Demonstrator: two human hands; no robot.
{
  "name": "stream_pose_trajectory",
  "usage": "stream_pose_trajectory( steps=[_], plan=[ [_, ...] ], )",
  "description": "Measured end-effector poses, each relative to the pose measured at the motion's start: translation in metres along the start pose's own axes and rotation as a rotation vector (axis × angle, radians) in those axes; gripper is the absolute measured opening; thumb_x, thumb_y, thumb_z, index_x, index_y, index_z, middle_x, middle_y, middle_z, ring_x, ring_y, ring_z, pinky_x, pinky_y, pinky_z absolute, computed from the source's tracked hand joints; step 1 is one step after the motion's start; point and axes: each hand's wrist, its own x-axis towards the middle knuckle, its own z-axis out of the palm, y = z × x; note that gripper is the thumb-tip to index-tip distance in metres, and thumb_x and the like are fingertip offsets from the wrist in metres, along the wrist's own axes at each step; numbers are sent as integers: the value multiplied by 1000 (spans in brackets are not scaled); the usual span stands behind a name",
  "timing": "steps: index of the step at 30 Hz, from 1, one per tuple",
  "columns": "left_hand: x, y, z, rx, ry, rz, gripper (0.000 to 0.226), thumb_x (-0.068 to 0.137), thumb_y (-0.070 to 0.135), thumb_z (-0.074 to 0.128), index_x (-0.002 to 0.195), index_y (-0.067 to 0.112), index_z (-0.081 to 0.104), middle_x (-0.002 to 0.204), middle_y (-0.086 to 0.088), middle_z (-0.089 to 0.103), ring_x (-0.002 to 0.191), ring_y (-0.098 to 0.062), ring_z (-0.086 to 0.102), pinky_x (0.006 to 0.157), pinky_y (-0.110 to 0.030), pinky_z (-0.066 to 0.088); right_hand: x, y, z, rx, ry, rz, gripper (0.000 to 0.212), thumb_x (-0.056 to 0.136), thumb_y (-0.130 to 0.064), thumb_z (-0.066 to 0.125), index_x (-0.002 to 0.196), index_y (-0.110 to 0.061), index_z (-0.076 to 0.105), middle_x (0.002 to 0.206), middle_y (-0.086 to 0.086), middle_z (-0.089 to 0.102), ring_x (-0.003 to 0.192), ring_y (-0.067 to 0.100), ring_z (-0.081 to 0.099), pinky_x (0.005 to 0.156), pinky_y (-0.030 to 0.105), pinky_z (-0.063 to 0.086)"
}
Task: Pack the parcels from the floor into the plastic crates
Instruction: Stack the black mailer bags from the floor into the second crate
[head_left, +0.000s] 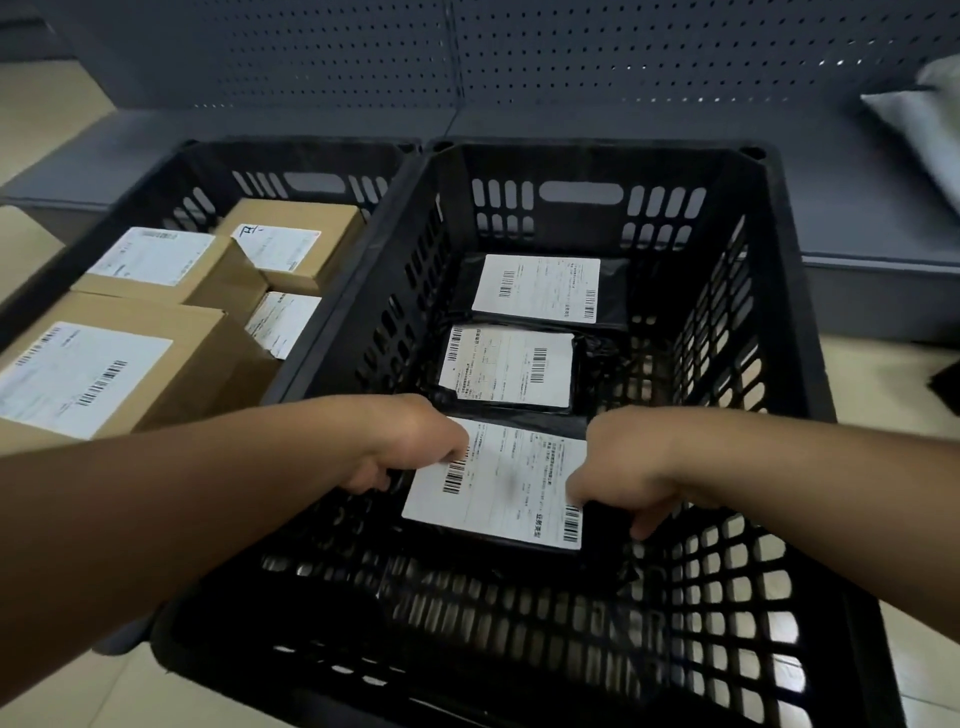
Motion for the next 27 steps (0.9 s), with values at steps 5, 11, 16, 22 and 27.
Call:
stream_pose_trajectory(
  steps=[5, 11, 16, 22, 27],
  plan=[
    [-4, 0, 4, 384, 115, 63, 77, 88, 26, 60, 153, 14, 21, 120, -9, 58, 100, -24, 59, 81, -32, 52, 14, -11, 9, 138, -47, 52, 41, 100, -17, 57, 139, -4, 49, 132, 14, 51, 86, 38, 67, 76, 39, 61],
    [-9, -6, 13, 953, 244, 294, 55, 92, 7, 52, 142, 3, 30, 142, -19, 33, 112, -31, 55, 84, -33, 49, 36, -12, 13, 347, -26, 71, 39, 97, -12, 59, 135, -9, 53, 141, 13, 53, 100, 36, 72, 64, 29, 61],
    [-2, -10, 23, 1022, 258, 552, 66, 82, 16, 68, 138, 13, 34, 136, -8, 30, 119, -27, 35, 96, -28, 39, 43, -7, 19, 451, -17, 56, 33, 93, -7, 65, 126, -11, 60, 133, 8, 57, 103, 27, 68, 80, 37, 64],
    [8, -13, 34, 1094, 197, 566, 98, 78, 29, 82, 153, 26, 19, 148, -10, 27, 133, -32, 33, 104, -37, 46, 41, -8, 18, 395, -27, 38, 35, 93, -8, 65, 128, -12, 60, 132, 6, 54, 104, 24, 66, 83, 37, 63],
    [16, -16, 36, 1114, 219, 595, 85, 84, 16, 75, 151, 23, 23, 147, -13, 30, 133, -37, 35, 109, -39, 41, 34, -12, 12, 119, -59, 6, 28, 99, -12, 55, 126, -5, 59, 125, 11, 58, 101, 34, 72, 87, 41, 62]
  ],
)
